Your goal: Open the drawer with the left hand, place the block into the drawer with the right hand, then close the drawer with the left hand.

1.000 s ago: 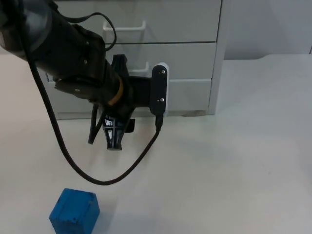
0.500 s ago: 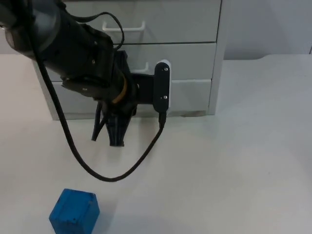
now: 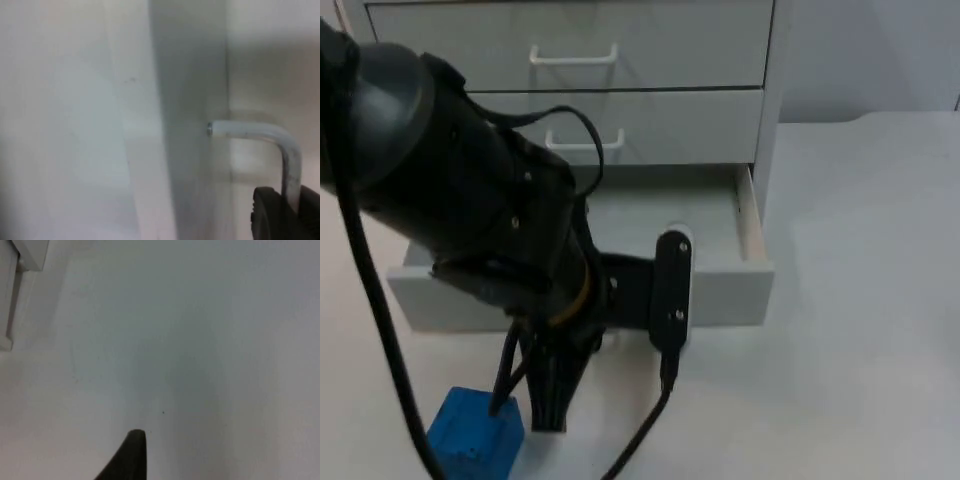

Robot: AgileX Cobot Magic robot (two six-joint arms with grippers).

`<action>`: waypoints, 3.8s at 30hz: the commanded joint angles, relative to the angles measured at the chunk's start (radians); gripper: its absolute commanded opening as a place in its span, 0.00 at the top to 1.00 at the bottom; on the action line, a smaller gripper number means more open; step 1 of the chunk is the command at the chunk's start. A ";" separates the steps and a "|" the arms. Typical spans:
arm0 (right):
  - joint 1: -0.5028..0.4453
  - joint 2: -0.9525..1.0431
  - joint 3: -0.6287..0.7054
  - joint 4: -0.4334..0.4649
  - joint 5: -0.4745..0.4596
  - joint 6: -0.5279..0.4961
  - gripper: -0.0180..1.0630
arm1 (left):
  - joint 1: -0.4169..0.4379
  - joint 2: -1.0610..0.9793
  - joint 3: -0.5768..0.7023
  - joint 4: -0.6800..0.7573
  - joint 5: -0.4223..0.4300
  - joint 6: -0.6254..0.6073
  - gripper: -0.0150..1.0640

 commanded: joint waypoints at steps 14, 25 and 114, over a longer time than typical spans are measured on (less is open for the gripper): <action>-0.008 0.001 0.001 -0.005 -0.009 0.002 0.03 | -0.032 0.016 0.043 -0.078 -0.019 0.029 0.99; -0.008 0.001 0.001 -0.005 -0.009 0.002 0.03 | -0.032 0.016 0.043 -0.171 -0.047 0.108 0.99; 0.526 0.326 -0.262 0.010 0.044 -0.039 0.10 | 0.587 -1.576 0.216 -1.115 0.631 0.071 0.01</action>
